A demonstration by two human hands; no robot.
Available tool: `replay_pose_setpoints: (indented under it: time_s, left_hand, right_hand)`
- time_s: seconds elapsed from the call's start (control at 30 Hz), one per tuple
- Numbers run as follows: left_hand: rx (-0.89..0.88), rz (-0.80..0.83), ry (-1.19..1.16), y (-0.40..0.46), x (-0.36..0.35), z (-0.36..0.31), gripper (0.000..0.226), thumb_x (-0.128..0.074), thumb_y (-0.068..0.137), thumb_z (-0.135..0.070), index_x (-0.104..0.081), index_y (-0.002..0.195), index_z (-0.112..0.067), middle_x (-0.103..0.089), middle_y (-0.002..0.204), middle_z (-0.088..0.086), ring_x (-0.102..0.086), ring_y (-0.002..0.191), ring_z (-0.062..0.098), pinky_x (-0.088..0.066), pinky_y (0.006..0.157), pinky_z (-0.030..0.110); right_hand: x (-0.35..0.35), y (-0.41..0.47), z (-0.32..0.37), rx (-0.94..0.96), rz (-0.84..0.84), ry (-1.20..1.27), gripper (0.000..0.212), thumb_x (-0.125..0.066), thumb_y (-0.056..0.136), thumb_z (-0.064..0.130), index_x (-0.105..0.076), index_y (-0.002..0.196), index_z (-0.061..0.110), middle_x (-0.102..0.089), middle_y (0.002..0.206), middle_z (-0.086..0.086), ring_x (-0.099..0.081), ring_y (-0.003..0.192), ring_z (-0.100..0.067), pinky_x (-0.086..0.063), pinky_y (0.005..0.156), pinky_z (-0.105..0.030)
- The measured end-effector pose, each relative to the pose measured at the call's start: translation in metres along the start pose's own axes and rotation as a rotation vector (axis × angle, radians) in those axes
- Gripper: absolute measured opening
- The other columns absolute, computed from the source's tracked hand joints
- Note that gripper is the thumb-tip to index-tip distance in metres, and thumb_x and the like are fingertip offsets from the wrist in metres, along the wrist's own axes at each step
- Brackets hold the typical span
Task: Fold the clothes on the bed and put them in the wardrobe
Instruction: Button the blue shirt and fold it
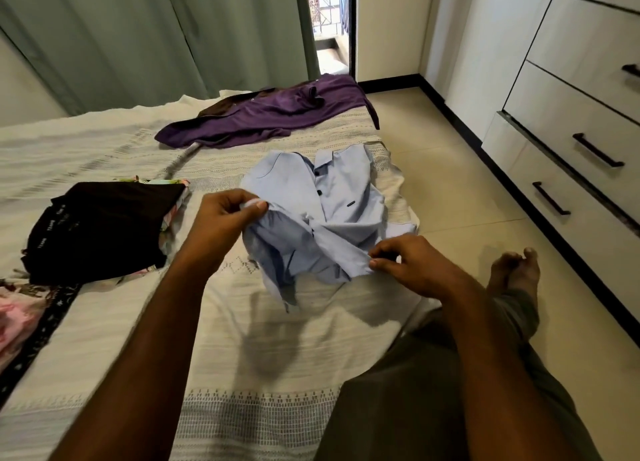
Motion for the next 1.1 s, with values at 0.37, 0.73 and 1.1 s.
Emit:
replay_pose_setpoints:
  time_s: [0.37, 0.73, 1.1]
  left_hand:
    - [-0.06, -0.372, -0.056, -0.053, -0.052, -0.02, 0.008, -0.077, 0.085, -0.01, -0.071, 0.08, -0.014, -0.065, 0.07, -0.01, -0.057, 0.071, 0.003, -0.046, 0.066, 0.017]
    - [0.377, -0.323, -0.32, -0.108, -0.119, 0.035, 0.01, -0.069, 0.09, -0.004, -0.078, 0.087, -0.009, -0.074, 0.08, 0.013, -0.064, 0.072, 0.014, -0.05, 0.06, 0.019]
    - [0.277, -0.398, -0.143, -0.106, -0.113, 0.032, 0.011, -0.072, 0.09, -0.013, -0.075, 0.08, -0.009, -0.069, 0.079, 0.021, -0.06, 0.072, 0.021, -0.049, 0.066, 0.036]
  right_hand:
    - [-0.011, -0.001, 0.057, -0.072, -0.533, 0.585, 0.013, -0.066, 0.081, 0.028, -0.071, 0.077, 0.017, -0.068, 0.07, 0.005, -0.062, 0.068, -0.009, -0.053, 0.067, -0.035]
    - [-0.07, -0.032, 0.028, -0.332, -0.38, 0.881, 0.011, -0.07, 0.093, 0.016, -0.077, 0.085, 0.016, -0.077, 0.078, 0.003, -0.07, 0.074, -0.007, -0.056, 0.066, -0.02]
    - [-0.065, -0.038, 0.022, -0.216, -0.536, 0.856, 0.007, -0.079, 0.086, 0.013, -0.08, 0.092, 0.016, -0.078, 0.082, 0.001, -0.073, 0.079, -0.012, -0.057, 0.071, -0.027]
Point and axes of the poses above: each hand's wrist, its own y-axis towards the middle knuckle, its own x-axis out of the back of the hand, z = x × y, the point moved 4 cm from there along y, towards the middle knuckle
